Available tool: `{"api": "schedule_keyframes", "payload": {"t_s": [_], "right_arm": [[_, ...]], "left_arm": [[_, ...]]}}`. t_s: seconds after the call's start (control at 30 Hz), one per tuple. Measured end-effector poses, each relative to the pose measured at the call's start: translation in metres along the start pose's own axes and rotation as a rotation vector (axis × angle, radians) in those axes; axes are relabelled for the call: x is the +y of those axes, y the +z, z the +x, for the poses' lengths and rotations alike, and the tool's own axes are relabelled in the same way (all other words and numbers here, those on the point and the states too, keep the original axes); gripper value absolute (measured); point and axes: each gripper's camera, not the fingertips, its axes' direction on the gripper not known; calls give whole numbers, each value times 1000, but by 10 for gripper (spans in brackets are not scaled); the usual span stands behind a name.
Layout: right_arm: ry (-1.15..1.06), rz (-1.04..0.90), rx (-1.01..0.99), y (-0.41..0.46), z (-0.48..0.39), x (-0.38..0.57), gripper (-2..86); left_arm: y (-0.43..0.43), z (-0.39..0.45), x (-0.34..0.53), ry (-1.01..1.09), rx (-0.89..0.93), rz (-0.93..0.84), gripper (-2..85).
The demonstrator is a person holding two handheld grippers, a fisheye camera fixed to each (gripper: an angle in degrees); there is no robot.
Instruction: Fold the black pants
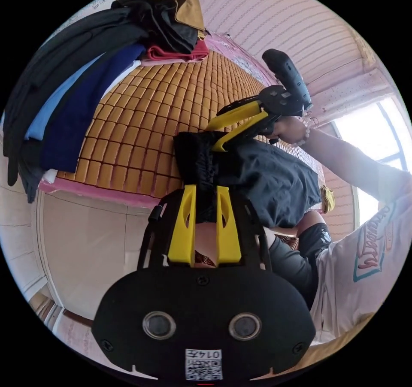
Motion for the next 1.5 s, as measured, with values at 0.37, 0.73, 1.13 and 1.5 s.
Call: {"api": "schedule_keyframes", "payload": {"t_s": [0.37,0.73,1.13,1.5], "right_arm": [[-14,0,165,-6,-54,10,70],[397,401,68,-166,17,6,73],[788,335,172,-170,-133,323,72],[1330,144,276,-210,-191,477,6]], "left_arm": [[46,13,-8,36,-34,-128,55],[-13,22,-83,-101,-294,317,46],[56,145,5,136,49,211,47],[272,351,52,472,-91,-214,-7]]}}
